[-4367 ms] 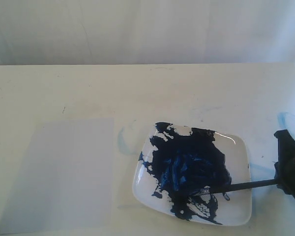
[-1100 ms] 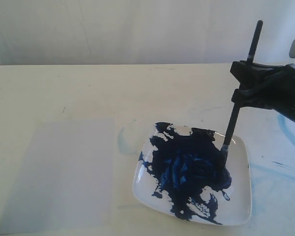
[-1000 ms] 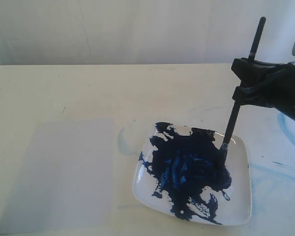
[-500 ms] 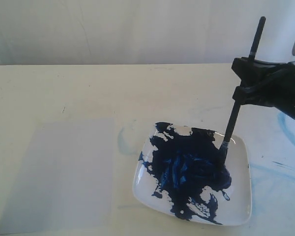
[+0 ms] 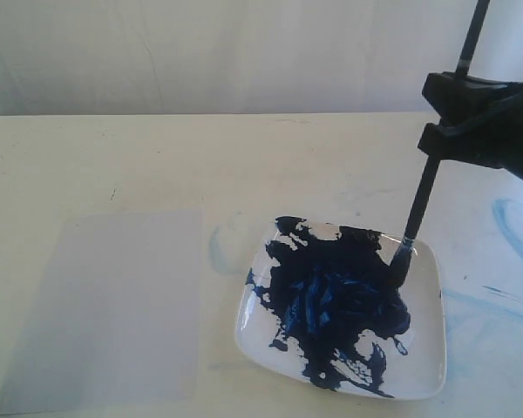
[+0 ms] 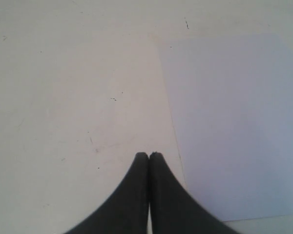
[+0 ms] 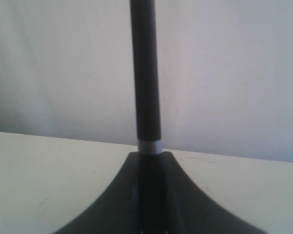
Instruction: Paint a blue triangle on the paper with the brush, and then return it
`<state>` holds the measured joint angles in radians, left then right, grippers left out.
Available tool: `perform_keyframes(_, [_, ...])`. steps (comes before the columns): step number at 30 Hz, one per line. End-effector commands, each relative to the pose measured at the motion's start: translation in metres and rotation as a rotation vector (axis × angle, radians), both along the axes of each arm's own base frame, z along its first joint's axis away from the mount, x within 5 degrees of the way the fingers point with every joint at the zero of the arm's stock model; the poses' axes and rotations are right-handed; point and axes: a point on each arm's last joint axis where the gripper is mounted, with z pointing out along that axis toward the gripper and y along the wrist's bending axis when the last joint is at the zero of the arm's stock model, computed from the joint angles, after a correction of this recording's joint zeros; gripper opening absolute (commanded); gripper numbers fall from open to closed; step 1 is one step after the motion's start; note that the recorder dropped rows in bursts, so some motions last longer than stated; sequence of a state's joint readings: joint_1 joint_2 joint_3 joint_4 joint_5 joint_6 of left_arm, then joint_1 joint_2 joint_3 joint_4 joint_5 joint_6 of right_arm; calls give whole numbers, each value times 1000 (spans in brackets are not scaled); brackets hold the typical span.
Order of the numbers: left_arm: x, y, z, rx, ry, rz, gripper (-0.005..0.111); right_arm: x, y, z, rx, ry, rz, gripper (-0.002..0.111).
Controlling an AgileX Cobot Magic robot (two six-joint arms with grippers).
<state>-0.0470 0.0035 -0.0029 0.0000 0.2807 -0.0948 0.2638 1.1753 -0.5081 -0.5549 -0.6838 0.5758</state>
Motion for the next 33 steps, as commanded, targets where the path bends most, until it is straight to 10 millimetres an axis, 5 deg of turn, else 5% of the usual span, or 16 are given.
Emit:
perform_keyframes(1, [0, 0, -1, -3, 0, -6, 0, -2, 10, 18, 56, 6, -21, 0])
perform_keyframes(16, [0, 0, -1, -3, 0, -6, 0, -9, 66, 65, 11, -55, 93, 0])
perform_keyframes(33, [0, 0, -1, -3, 0, -6, 0, -8, 72, 57, -72, -52, 49, 0])
